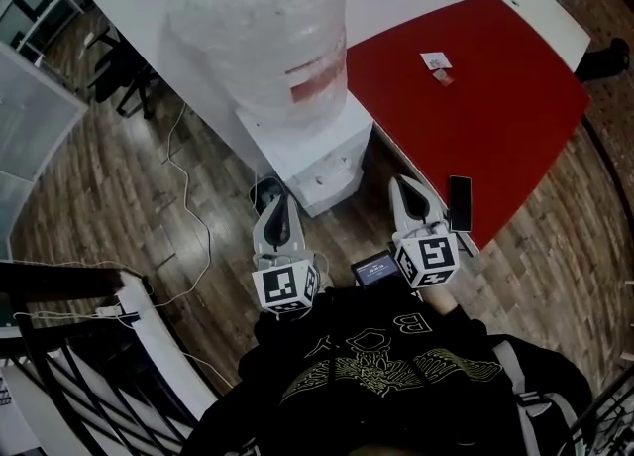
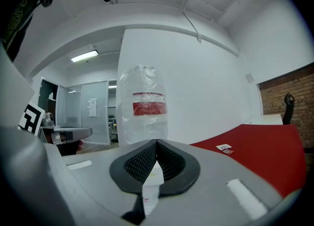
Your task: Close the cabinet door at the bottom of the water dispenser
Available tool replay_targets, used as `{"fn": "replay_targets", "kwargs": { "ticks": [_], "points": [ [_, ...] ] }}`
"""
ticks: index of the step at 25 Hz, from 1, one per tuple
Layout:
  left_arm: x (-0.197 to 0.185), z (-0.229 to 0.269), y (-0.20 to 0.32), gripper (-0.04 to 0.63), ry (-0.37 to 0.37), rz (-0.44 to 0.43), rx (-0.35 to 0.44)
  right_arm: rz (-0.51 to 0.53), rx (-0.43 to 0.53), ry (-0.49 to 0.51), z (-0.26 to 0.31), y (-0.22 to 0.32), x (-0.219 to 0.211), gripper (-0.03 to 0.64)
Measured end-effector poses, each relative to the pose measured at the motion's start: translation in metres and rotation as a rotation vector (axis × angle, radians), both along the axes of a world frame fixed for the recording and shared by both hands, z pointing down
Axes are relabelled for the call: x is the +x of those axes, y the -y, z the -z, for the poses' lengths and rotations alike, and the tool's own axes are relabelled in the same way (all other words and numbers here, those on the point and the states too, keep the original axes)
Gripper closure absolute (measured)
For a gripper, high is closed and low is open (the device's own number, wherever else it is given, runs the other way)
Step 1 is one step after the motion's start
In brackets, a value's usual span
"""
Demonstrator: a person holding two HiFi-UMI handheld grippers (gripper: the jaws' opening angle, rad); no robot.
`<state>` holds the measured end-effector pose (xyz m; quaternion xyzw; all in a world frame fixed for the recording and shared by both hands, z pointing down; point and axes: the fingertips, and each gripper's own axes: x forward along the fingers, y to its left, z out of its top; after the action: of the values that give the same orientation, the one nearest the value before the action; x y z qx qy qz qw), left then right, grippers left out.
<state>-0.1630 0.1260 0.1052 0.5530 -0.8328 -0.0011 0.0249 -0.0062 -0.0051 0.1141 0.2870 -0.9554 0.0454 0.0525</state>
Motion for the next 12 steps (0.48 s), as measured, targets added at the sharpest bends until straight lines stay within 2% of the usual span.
{"fn": "replay_targets", "kwargs": {
  "ticks": [5, 12],
  "points": [
    [0.012, 0.005, -0.004, 0.589, 0.029, -0.005, 0.013, 0.008, 0.020, -0.032, -0.003, -0.003, -0.002, 0.620],
    [0.003, -0.001, -0.014, 0.589, 0.017, 0.028, 0.007, 0.027, 0.014, -0.020, -0.004, -0.006, -0.008, 0.620]
  ]
}}
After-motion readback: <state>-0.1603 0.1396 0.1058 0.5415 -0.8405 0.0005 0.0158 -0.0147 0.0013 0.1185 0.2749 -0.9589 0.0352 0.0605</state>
